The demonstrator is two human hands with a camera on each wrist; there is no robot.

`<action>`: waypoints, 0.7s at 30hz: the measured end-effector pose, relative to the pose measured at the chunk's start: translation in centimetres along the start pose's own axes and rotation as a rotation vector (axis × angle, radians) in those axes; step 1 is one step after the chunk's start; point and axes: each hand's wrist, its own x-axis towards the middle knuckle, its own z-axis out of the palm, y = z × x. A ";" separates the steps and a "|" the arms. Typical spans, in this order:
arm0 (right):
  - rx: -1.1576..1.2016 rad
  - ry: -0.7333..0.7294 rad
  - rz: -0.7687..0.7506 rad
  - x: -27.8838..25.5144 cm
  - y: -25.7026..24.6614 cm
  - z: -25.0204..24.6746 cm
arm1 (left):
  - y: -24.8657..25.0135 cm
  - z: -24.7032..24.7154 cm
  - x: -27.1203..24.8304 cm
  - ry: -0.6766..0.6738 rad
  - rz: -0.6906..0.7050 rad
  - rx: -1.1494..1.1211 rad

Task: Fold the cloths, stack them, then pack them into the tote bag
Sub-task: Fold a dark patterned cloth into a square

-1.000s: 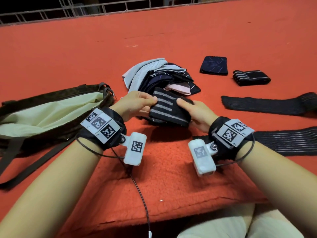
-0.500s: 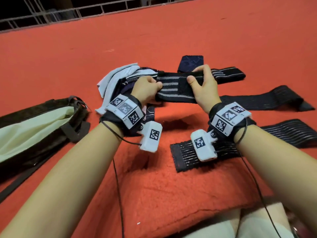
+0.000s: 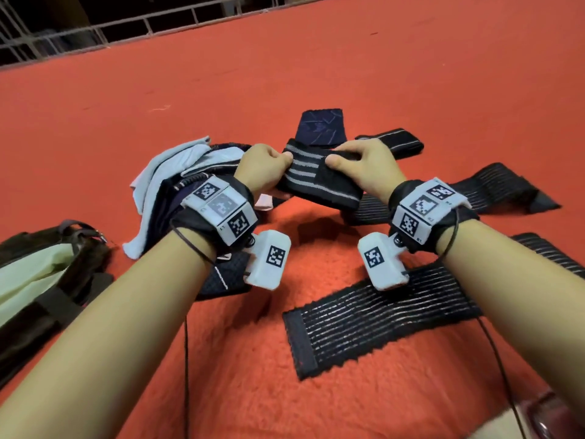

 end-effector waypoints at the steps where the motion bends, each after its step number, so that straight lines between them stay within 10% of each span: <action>1: -0.036 0.004 -0.018 0.6 0.3 -0.4 | 0.0 0.4 0.4 -0.025 -0.002 0.022; 5: -0.052 -0.033 0.042 2.9 1.9 -2.2 | 0.5 2.5 2.3 -0.059 0.020 0.010; 11: 0.424 -0.102 0.529 5.5 5.8 -5.8 | 3.1 6.2 7.1 -0.060 -0.027 -0.213; 16: 0.389 0.108 0.522 8.7 9.5 -8.4 | 4.9 11.0 11.2 -0.108 -0.174 -0.497; 21: 0.185 0.269 0.513 12.0 13.4 -10.4 | 4.5 15.1 14.8 -0.158 -0.194 -0.260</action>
